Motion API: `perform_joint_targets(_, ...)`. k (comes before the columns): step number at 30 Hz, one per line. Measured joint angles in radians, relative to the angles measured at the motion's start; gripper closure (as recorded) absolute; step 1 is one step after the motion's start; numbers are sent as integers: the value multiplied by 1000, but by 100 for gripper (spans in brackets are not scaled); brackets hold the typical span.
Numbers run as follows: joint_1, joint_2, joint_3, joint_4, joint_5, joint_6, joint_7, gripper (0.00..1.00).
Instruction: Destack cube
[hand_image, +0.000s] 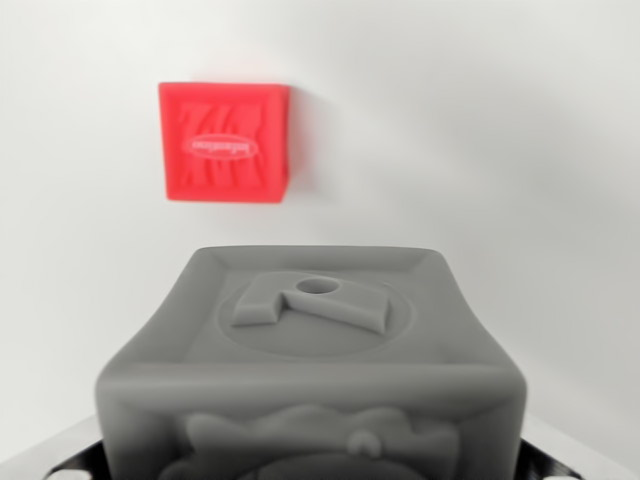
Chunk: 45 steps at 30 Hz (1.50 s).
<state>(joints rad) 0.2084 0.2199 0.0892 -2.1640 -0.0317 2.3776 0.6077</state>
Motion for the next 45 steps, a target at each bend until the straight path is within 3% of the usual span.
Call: perform_joint_targets(45, -117, -19, -27, -108, 6, 89, -147, 100)
